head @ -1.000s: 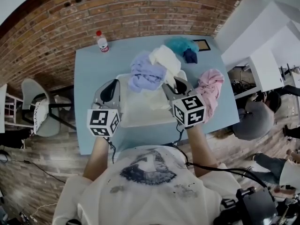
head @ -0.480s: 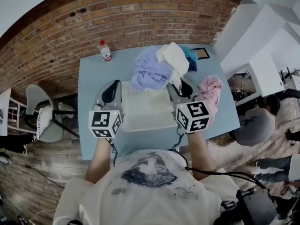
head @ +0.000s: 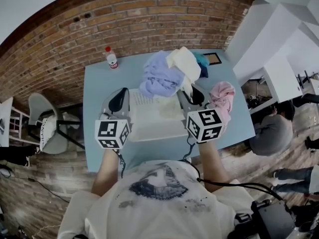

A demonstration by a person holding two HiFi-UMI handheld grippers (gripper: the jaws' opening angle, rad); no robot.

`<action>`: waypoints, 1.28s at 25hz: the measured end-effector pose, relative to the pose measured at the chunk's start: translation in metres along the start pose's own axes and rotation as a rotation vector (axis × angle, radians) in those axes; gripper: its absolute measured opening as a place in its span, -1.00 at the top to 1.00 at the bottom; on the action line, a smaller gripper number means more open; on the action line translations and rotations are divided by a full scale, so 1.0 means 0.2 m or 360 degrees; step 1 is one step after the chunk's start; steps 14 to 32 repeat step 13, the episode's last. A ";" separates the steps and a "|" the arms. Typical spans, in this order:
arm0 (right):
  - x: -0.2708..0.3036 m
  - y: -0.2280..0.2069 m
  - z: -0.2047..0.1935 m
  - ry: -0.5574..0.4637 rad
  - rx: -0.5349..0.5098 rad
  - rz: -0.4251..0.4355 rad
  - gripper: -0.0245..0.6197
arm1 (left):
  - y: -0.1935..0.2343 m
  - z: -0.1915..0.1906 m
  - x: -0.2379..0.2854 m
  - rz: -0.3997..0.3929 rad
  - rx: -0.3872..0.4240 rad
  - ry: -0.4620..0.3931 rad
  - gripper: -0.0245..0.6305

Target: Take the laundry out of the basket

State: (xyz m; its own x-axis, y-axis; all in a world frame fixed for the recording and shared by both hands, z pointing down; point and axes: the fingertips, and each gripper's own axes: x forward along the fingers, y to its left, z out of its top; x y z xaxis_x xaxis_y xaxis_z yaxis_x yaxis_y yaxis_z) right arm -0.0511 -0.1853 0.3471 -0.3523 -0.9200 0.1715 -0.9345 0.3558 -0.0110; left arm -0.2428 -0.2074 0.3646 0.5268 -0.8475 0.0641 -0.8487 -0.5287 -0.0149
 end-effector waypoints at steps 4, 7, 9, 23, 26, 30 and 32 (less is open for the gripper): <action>0.00 -0.01 0.00 -0.0013 0.0001 -0.0004 0.57 | -0.01 0.00 0.00 -0.0003 0.0003 -0.0002 0.95; -0.01 -0.02 0.01 -0.0018 0.0001 -0.0013 0.57 | -0.01 0.00 0.01 -0.0006 -0.0003 -0.0002 0.95; -0.01 -0.02 0.01 -0.0018 0.0002 -0.0012 0.57 | -0.01 0.01 0.01 -0.0009 -0.0001 0.0000 0.95; -0.01 -0.03 0.03 -0.0021 0.0004 -0.0010 0.57 | -0.03 0.02 0.02 -0.0015 0.0003 -0.0001 0.95; -0.01 -0.03 0.03 -0.0021 0.0004 -0.0010 0.57 | -0.03 0.02 0.02 -0.0015 0.0003 -0.0001 0.95; -0.01 -0.03 0.03 -0.0021 0.0004 -0.0010 0.57 | -0.03 0.02 0.02 -0.0015 0.0003 -0.0001 0.95; -0.01 -0.03 0.03 -0.0021 0.0004 -0.0010 0.57 | -0.03 0.02 0.02 -0.0015 0.0003 -0.0001 0.95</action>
